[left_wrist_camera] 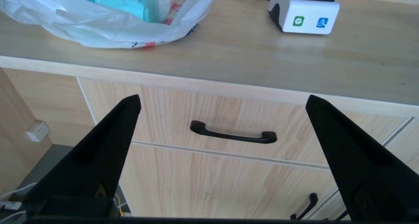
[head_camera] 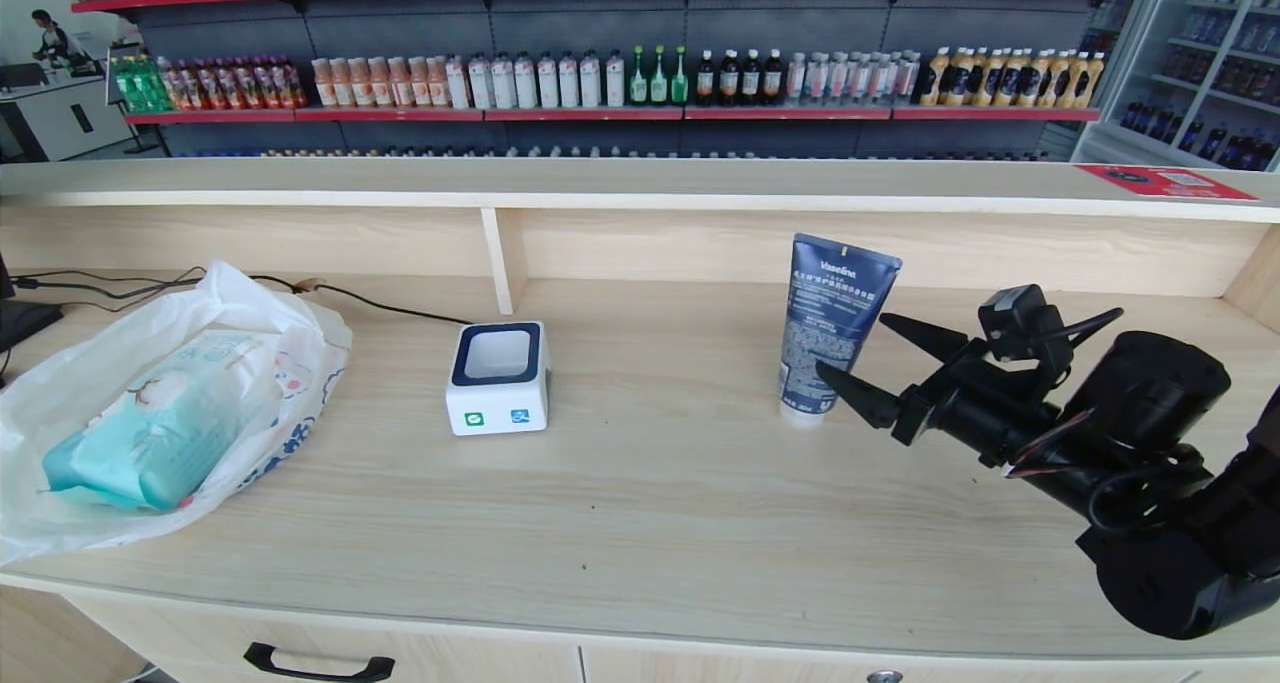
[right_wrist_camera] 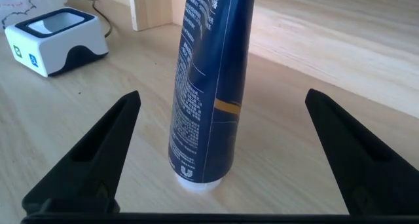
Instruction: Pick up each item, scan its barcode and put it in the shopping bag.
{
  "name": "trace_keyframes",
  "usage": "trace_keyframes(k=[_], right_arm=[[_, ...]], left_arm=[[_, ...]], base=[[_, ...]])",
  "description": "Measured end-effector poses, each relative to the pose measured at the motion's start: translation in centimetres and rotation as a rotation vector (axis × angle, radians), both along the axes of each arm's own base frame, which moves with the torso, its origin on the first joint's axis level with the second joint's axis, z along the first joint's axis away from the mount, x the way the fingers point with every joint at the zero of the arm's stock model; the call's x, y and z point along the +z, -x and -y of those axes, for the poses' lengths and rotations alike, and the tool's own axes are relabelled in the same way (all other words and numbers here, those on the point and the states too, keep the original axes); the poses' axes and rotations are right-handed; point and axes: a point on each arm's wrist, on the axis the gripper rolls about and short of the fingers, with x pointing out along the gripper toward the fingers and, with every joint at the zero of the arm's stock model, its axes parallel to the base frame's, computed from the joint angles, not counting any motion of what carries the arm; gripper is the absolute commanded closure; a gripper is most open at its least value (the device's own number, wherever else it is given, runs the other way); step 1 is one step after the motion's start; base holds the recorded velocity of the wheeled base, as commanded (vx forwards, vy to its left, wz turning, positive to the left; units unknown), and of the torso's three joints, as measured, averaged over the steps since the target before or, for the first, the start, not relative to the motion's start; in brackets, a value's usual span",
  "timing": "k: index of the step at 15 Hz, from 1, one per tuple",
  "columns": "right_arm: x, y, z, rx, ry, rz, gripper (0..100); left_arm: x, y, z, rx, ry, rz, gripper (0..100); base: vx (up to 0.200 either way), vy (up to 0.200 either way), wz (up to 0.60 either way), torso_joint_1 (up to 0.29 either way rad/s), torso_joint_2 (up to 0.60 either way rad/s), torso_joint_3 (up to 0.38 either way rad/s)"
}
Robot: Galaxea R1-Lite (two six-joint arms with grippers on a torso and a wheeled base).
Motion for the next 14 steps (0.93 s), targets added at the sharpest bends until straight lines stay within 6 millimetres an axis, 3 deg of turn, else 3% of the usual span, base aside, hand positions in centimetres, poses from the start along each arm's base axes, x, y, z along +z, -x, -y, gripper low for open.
trace_keyframes(k=[14], right_arm=[[-0.8, 0.3, -2.1, 0.067, 0.009, -0.023, 0]], left_arm=[[0.0, 0.0, 0.0, 0.0, 0.0, 0.0, 0]], base=[[0.0, 0.0, 0.0, 0.0, 0.0, 0.0]])
